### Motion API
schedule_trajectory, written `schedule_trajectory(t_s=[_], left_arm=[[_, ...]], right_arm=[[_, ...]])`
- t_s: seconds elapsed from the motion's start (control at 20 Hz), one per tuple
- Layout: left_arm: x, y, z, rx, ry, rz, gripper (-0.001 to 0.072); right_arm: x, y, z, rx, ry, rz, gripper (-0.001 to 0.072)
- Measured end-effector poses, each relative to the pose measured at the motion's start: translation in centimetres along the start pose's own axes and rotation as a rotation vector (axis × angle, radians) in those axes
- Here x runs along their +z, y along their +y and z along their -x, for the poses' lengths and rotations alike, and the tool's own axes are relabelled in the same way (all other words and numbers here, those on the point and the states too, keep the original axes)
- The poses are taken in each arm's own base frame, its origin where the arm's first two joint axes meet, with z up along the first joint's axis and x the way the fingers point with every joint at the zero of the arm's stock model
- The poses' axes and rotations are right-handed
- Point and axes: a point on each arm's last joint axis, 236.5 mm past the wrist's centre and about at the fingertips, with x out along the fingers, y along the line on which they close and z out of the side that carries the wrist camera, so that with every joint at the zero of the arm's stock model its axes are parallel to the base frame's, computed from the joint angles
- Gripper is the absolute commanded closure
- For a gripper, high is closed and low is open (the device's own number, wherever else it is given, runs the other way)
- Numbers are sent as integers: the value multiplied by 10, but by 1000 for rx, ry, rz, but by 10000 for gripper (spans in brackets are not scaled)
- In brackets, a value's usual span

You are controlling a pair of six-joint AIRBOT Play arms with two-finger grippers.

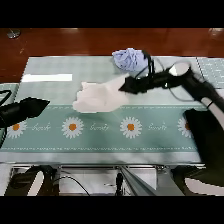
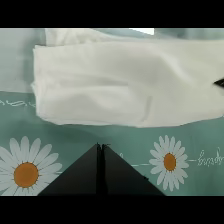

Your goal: Fold the shirts.

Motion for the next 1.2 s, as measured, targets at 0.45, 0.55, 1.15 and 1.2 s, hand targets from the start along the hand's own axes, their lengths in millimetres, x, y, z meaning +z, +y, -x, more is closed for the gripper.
schedule_trajectory(t_s=[0.45,0.55,1.15,1.2], left_arm=[[-1,0,0,0,5,0,657],[-1,0,0,0,4,0,657],[0,0,0,0,0,0,657],[0,0,0,0,-1,0,657]], right_arm=[[95,-16,229,-291,-300,-7,693],[84,-46,273,-359,-327,-118,693],[-105,-162,435,-820,-388,-773,693],[-137,-172,445,-889,-379,-863,693]])
